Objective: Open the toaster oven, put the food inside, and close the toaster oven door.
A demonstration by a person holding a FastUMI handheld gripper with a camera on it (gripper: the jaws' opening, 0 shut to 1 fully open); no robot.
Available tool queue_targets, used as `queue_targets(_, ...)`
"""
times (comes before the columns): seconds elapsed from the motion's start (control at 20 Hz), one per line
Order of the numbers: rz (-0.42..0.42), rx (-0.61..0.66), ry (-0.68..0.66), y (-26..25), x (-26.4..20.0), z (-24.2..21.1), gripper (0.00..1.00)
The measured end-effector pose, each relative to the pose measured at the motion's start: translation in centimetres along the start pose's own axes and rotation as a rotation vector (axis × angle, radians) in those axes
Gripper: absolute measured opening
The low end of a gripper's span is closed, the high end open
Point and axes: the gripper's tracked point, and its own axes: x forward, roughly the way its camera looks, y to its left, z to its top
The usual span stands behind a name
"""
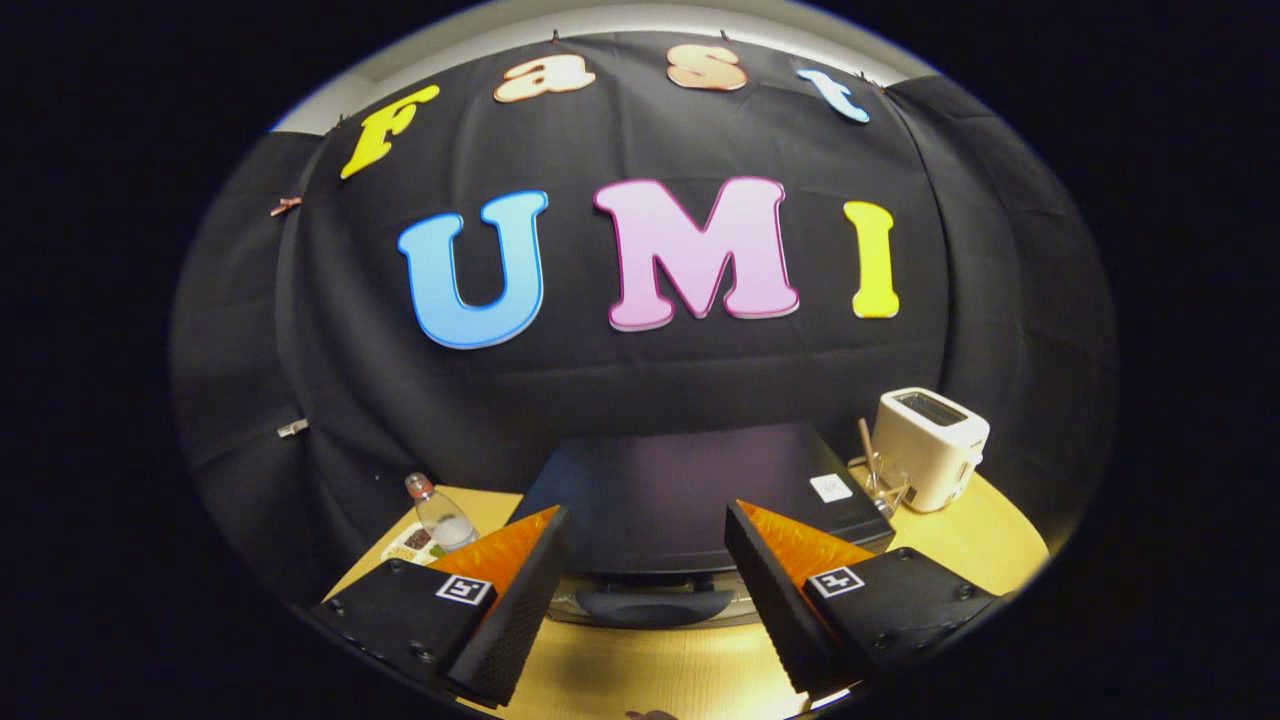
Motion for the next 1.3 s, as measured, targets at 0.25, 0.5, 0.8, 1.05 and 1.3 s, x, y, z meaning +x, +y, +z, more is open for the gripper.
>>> queue_targets(0.25,-0.029,-0.025,0.083,0.3,1.6,-4.2,0.99)
queue_targets(0.5,-0.067,-0.069,0.119,-0.5,2.6,-6.4,0.99)
queue_targets(0.8,-0.043,-0.068,0.176,-0.7,0.1,-8.2,1.0)
queue_targets(1.05,-0.035,-0.036,0.278,-1.1,-3.4,-11.3,0.99)
queue_targets(1.3,-0.03,-0.015,0.413,-1.4,-6.7,-15.8,0.98)
